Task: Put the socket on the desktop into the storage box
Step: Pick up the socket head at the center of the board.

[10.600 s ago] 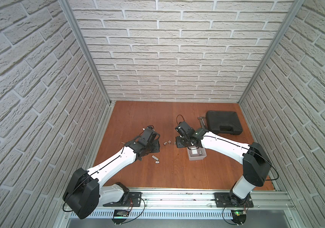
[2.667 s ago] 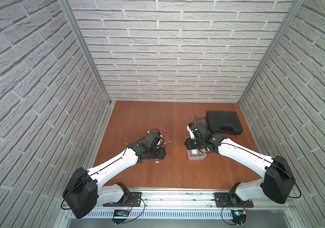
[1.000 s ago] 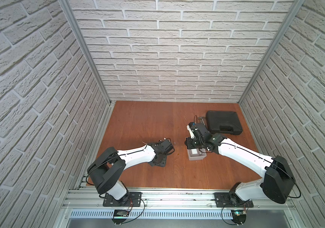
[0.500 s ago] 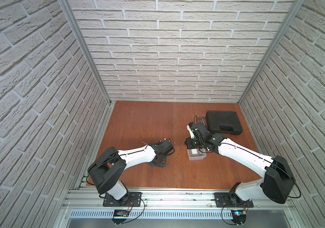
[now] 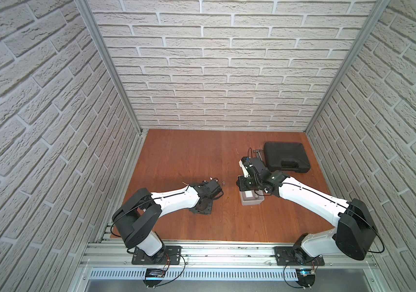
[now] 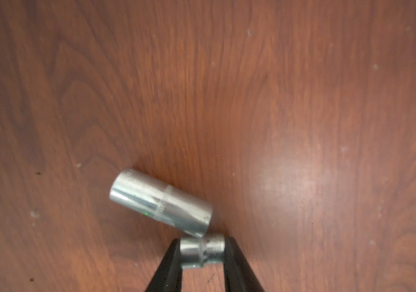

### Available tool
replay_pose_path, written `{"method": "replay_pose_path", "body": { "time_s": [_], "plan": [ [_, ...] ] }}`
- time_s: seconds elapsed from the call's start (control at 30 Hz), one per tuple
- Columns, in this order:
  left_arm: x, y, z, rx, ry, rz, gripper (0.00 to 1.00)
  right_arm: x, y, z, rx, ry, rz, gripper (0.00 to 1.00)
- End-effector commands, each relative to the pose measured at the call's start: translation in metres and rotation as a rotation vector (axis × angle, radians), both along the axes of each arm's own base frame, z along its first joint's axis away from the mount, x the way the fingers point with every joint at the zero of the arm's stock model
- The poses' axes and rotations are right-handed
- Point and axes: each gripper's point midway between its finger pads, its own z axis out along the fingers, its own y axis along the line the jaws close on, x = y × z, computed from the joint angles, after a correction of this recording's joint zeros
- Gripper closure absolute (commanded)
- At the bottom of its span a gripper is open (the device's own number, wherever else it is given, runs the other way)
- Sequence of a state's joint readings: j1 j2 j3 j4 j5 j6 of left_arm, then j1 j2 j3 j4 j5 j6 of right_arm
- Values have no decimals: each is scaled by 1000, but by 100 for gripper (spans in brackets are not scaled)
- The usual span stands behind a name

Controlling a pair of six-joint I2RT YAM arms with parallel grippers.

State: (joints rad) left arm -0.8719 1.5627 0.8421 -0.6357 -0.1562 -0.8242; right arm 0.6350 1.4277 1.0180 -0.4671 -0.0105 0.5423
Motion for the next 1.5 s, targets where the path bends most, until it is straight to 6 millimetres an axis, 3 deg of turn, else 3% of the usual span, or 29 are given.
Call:
{"method": "replay_pose_path", "body": {
  "time_s": [0.0, 0.2, 0.37, 0.73, 0.9, 1.17, 1.47],
  "plan": [
    [-5, 6, 6, 12, 5, 4, 74, 4, 1, 4, 6, -31, -3, 79],
    [-5, 0, 24, -19, -24, -4, 84, 6, -1, 10, 8, -46, -10, 79],
    [3, -7, 51, -70, -86, -29, 96, 8, -5, 20, 39, -62, -32, 79],
    [31, -29, 113, -326, -234, -16, 100, 12, -34, 34, 191, -57, -141, 80],
    [49, -55, 144, -669, -244, 11, 100, 14, -40, 40, 311, -37, -172, 80],
    [76, -84, 215, -1163, -322, -53, 100, 16, -45, 44, 370, -26, -189, 80],
    [76, -107, 259, -1451, -320, -146, 100, 17, -60, 37, 343, -22, -250, 81]
  ]
}}
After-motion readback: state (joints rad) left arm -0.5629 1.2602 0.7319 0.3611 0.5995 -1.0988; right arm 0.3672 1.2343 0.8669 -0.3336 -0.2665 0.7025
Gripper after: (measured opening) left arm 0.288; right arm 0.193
